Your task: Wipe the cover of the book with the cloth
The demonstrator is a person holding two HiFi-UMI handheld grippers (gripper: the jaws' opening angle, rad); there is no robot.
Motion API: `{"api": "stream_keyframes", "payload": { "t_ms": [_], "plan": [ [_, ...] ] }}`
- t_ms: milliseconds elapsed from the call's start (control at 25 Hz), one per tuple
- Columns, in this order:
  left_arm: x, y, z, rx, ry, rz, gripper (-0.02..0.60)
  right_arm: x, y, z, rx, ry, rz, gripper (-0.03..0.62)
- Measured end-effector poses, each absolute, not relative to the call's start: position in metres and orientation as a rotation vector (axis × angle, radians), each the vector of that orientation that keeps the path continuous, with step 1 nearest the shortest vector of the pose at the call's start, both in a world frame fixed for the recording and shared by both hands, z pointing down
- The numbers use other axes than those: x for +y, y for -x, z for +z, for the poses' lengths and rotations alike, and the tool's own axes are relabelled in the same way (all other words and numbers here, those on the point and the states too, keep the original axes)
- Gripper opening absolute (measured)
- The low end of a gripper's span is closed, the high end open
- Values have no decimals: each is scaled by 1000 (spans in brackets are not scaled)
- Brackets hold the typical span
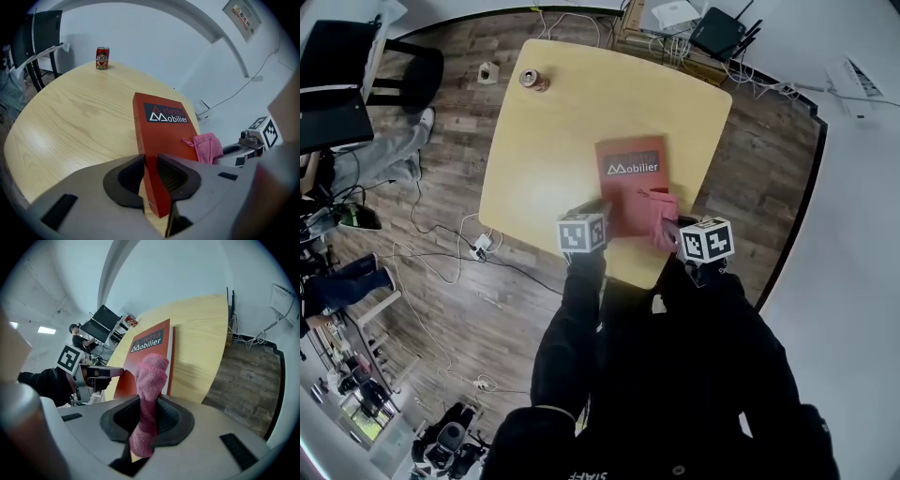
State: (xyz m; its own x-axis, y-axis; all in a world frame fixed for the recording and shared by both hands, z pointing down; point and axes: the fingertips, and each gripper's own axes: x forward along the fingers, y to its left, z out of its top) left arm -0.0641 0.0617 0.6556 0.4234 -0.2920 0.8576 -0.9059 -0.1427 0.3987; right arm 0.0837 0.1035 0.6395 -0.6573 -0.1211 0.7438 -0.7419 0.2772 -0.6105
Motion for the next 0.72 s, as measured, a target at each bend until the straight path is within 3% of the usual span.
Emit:
{"api": "stream_keyframes", "payload": {
  "t_ms": [160, 280, 600, 720],
  "plan": [
    [66, 68, 655, -1088, -1689, 804, 112, 99, -91, 621, -2020, -787, 1373, 78],
    [64, 68, 642, -1119, -1708, 795, 172, 87, -94, 597, -2087, -804, 1343, 78],
    [50, 55, 558, -1323, -1845, 636, 170, 58, -86, 508, -2330, -835, 1130, 78],
    [48, 46, 517, -1388, -1919, 586, 117, 50, -76, 469, -2414, -840, 1023, 78]
  ]
}}
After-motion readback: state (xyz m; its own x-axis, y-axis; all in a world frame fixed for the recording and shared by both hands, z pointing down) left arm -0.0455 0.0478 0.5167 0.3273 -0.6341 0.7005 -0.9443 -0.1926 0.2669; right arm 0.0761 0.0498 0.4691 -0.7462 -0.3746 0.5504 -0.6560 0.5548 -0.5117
